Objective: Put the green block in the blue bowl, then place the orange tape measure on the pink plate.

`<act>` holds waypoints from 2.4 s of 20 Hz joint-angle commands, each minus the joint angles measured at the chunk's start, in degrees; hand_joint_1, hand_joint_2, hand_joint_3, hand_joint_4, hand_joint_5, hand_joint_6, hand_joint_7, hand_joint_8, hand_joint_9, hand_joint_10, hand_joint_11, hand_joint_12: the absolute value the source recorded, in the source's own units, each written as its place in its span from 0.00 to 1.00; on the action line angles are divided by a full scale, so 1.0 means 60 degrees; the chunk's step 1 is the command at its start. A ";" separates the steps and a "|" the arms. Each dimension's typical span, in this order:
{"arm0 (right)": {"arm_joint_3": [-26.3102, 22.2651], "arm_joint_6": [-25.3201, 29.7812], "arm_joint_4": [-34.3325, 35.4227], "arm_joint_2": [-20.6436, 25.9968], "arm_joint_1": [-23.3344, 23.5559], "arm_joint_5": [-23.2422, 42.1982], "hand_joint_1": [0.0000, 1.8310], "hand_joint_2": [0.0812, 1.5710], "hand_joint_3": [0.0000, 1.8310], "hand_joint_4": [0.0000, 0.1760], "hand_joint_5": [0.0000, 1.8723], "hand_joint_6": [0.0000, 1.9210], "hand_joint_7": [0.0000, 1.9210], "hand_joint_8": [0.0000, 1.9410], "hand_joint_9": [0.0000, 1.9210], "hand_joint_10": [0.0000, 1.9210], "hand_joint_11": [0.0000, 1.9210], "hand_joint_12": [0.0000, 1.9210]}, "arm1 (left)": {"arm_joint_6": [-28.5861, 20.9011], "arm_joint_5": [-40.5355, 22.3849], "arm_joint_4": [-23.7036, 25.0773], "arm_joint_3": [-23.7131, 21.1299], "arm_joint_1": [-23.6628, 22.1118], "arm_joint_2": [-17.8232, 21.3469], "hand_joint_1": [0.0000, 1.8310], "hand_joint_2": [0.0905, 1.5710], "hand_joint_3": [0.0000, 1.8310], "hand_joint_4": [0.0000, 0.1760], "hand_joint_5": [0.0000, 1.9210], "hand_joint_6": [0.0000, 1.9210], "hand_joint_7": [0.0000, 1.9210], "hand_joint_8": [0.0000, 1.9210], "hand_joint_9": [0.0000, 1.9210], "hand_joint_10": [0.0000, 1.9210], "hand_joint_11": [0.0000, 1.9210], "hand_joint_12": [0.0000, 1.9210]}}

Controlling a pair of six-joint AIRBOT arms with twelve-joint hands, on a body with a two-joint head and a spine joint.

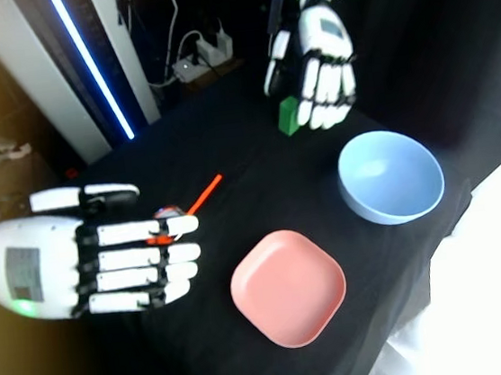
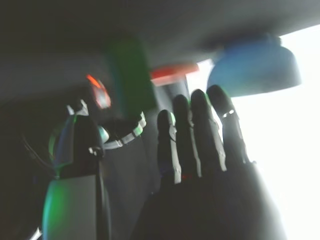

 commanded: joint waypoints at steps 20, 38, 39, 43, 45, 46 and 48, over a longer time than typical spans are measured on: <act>0.0029 0.0078 0.0455 -0.0055 0.0104 0.1084 0.42 0.74 0.00 0.22 0.23 0.00 0.21 0.00 0.20 0.00 0.02 0.43 | -0.0239 -0.0296 0.0163 0.0495 -0.0709 -0.0817 0.67 0.69 0.00 0.00 0.46 0.55 0.56 0.47 0.57 0.07 0.27 0.61; -0.0001 0.0078 0.0461 -0.0156 0.0102 0.1083 0.41 0.75 0.00 0.10 0.24 0.00 0.21 0.00 0.20 0.00 0.07 0.32 | 0.0032 -0.0446 0.0944 0.0721 -0.2727 -0.0173 0.71 0.63 0.00 0.00 0.57 0.37 0.69 0.22 0.57 0.48 0.46 0.75; 0.0007 0.0078 0.0460 -0.0157 0.0102 0.1083 0.42 0.75 0.00 0.02 0.24 0.00 0.21 0.00 0.20 0.00 0.07 0.32 | 0.0346 -0.0320 0.0951 0.0748 -0.3077 -0.0175 0.69 0.63 0.00 0.00 0.58 0.37 0.69 0.22 0.57 0.45 0.43 0.78; 0.0076 0.0078 0.0451 -0.0207 0.0102 0.1083 0.44 0.75 0.00 0.00 0.25 0.00 0.21 0.00 0.20 0.00 0.04 0.40 | 0.0807 0.0728 0.0962 0.1527 -0.4688 -0.0689 0.76 0.64 0.00 0.00 0.54 0.39 0.63 0.27 0.54 0.55 0.42 0.55; 0.0173 0.0079 0.0450 -0.0274 0.0103 0.1083 0.45 0.75 0.00 0.00 0.25 0.00 0.21 0.00 0.20 0.00 0.04 0.40 | 0.0863 0.1479 0.1034 0.2105 -0.5341 -0.1167 0.76 0.65 0.00 0.00 0.55 0.37 0.59 0.34 0.53 0.57 0.42 0.60; 0.0243 0.0112 0.0422 -0.0316 0.0103 0.1083 0.45 0.75 0.00 0.00 0.25 0.00 0.21 0.00 0.20 0.00 0.05 0.41 | 0.0975 0.1995 0.1034 0.2437 -0.5617 -0.1459 0.76 0.65 0.00 0.00 0.56 0.34 0.60 0.35 0.53 0.59 0.42 0.62; 0.0367 0.0225 0.0340 -0.0388 0.0103 0.1084 0.46 0.74 0.00 0.00 0.25 0.00 0.21 0.00 0.21 0.00 0.06 0.42 | 0.1255 0.2983 0.1004 0.3103 -0.5975 -0.2070 0.76 0.65 0.00 0.00 0.55 0.35 0.60 0.33 0.55 0.56 0.45 0.60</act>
